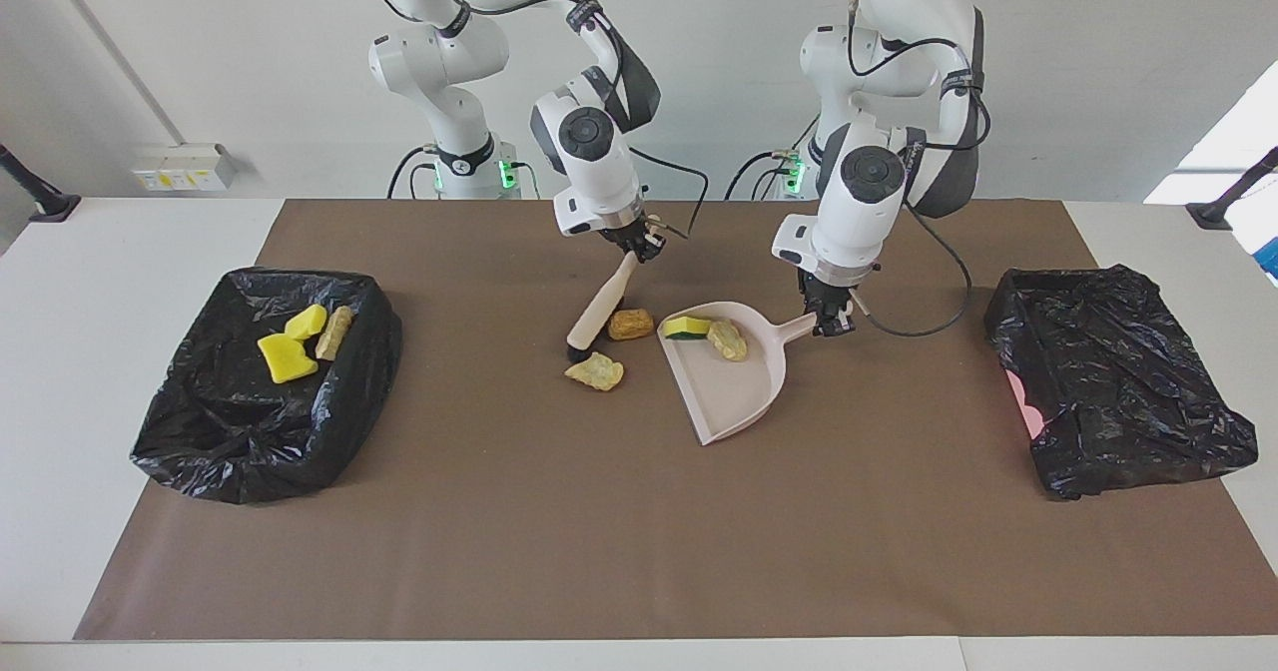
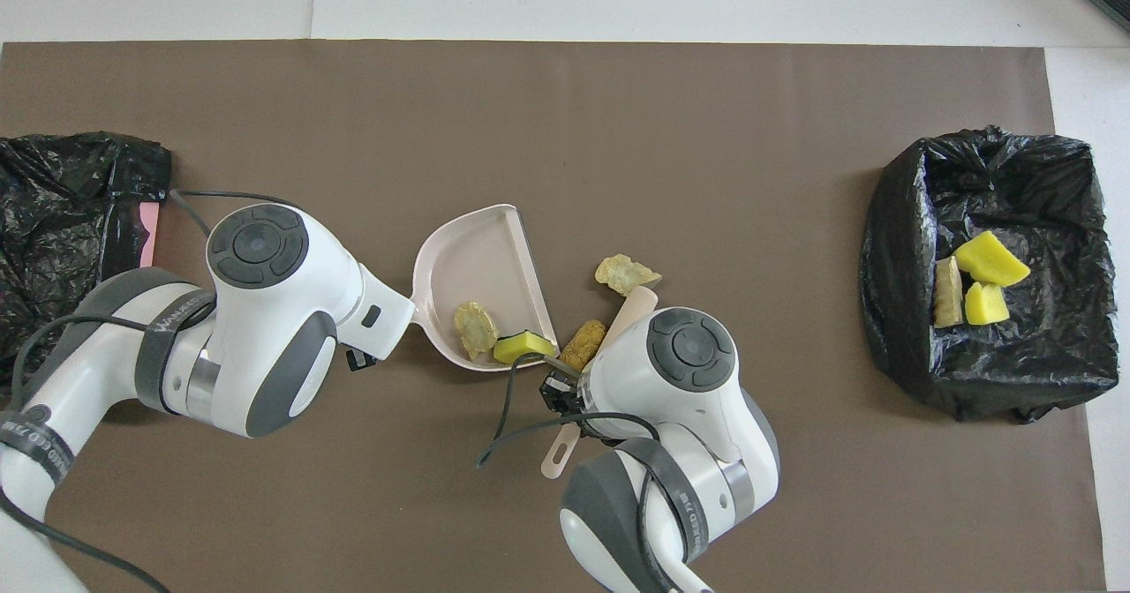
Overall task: Sweep and dump trash in bin
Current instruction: 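Sweep the bread pieces toward the dustpan with the right gripper, then sweep the last bread piece into the dustpan with the right gripper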
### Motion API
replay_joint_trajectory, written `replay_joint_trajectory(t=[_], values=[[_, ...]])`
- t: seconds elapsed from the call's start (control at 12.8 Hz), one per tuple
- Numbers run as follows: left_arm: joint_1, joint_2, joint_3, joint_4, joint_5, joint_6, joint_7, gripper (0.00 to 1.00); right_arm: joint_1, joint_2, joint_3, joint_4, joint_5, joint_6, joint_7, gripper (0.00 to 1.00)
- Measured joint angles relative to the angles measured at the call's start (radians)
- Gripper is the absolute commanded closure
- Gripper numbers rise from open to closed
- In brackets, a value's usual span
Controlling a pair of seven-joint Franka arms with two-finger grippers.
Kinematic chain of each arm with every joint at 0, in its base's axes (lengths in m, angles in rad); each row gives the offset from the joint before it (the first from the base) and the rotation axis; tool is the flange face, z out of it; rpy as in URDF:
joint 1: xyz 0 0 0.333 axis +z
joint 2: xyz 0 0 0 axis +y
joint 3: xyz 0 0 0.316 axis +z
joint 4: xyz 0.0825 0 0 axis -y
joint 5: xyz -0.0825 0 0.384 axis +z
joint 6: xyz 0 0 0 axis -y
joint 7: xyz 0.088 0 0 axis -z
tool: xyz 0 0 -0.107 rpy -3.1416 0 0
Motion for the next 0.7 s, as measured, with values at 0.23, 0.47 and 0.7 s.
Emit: replay_joint_trajectory(t=[0.23,0.47,0.7], values=[[0.000,0.000,0.001,0.000,0.001,0.001,0.000,1.00,0.017,0.089,0.003,0.111,-0.011,-0.016,-0.097,1.00],[0.000,0.000,0.001,-0.001,0.002,0.001,0.000,1.00,0.045,0.133,0.005,0.220,-0.022,-0.095,-0.263,1.00],[0.000,0.000,0.001,-0.001,0.002,0.001,0.000,1.00,0.067,0.143,0.005,0.271,-0.040,-0.173,-0.347,1.00]])
